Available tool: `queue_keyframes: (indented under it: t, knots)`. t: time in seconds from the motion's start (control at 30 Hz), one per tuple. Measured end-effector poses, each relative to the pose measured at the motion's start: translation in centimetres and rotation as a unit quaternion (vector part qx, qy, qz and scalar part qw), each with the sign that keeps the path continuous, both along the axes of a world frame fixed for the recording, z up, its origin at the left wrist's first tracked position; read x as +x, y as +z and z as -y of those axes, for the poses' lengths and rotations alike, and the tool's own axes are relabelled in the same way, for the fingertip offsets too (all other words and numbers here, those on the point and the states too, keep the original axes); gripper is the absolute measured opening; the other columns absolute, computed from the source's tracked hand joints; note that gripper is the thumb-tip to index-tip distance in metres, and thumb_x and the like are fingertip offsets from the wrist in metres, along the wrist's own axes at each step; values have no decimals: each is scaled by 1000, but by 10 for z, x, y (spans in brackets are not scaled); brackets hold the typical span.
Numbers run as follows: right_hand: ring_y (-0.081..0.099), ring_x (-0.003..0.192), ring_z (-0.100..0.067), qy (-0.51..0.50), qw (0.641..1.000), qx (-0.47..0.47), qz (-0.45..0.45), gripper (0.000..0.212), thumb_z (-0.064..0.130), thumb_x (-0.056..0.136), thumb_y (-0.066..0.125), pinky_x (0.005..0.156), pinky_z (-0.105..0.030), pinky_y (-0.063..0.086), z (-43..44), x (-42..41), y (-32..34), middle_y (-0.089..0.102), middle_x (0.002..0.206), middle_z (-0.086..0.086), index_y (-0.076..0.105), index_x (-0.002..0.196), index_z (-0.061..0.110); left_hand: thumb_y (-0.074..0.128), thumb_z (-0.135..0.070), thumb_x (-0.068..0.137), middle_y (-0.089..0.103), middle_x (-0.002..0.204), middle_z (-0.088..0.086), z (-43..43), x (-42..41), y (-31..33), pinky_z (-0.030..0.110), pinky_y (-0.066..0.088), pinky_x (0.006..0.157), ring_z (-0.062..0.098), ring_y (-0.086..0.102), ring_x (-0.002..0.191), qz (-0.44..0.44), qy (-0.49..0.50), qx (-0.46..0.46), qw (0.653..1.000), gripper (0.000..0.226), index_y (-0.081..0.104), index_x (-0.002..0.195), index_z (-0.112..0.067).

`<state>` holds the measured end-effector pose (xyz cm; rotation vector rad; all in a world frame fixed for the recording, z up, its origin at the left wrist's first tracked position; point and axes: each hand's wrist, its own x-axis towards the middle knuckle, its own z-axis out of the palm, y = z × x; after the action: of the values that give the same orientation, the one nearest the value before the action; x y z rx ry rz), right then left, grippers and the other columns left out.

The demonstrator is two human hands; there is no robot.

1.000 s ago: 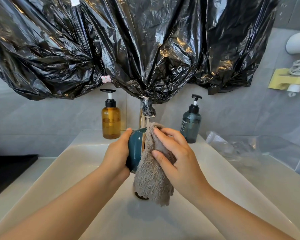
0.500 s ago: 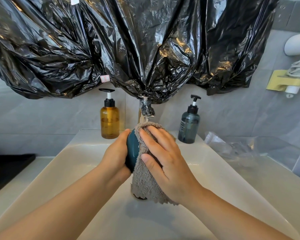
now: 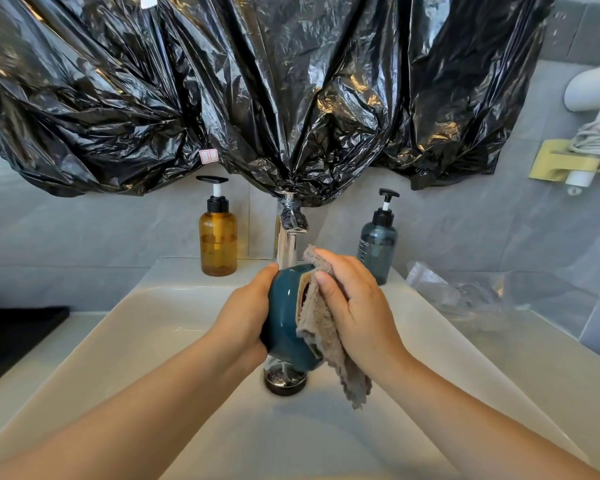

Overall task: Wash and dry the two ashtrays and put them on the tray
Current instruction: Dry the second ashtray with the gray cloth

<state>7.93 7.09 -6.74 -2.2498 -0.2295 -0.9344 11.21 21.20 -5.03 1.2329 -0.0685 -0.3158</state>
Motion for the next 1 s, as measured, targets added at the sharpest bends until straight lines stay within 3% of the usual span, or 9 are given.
queue_keyframes:
  t: [0.07,0.13,0.27,0.3,0.4,0.63,0.8,0.93,1.0]
  knots:
    - [54,110,4,28,997,57,-51,35,42,99,41,90,-12,44,7,0,1,62,119,15,57,129,31,50,-45,94,70,67,5,-2,1,2,35,52,68,23,65,71,13,12,-19,1000,31,61,82,-18]
    - [58,101,6,49,987,80,-133,25,38,98,47,78,-7,46,16,-1,-1,65,108,17,61,118,33,51,-44,94,70,73,5,-5,3,4,35,52,67,23,65,73,17,27,-26,999,28,60,83,-19]
    - [62,93,-5,6,968,17,-250,13,35,93,59,78,-21,50,43,-8,-3,69,98,11,68,101,29,52,-44,94,68,83,6,-8,7,6,38,54,74,24,65,79,15,46,-13,999,26,58,87,-20]
    - [61,91,-5,-15,965,-10,-262,13,35,92,61,75,-19,48,46,-11,-2,68,97,12,68,100,29,52,-44,94,68,85,7,-10,8,6,40,54,76,24,65,80,12,51,-13,999,26,58,88,-20]
    - [58,90,-3,-60,971,-5,-230,15,35,92,61,68,-13,41,50,-16,4,66,99,11,66,104,27,52,-44,94,67,86,6,-12,9,6,40,54,77,24,65,81,11,60,-10,998,25,56,90,-20]
    - [58,93,-10,-62,978,4,-200,16,36,95,55,68,-18,42,43,-28,13,65,99,5,64,104,26,51,-44,95,69,84,7,-8,-5,9,45,52,91,27,65,86,29,39,38,998,26,59,87,-20]
    - [60,90,-10,-52,983,11,-173,6,32,93,59,70,-24,43,53,-52,25,66,91,8,64,89,33,54,-42,93,67,83,7,-8,-28,24,45,50,92,27,63,84,47,51,48,996,25,57,86,-18]
    - [55,79,-9,-62,988,9,-142,14,31,91,61,64,-22,38,61,-84,46,58,76,12,59,78,34,58,-44,90,66,82,11,-8,-57,42,48,48,94,31,62,83,90,67,79,991,29,57,82,-16]
    - [55,81,-10,-65,990,13,-124,15,33,91,62,66,-26,37,65,-104,55,59,80,11,58,77,35,59,-45,88,67,81,12,-7,-78,51,47,50,90,32,62,81,104,66,88,988,30,57,80,-16]
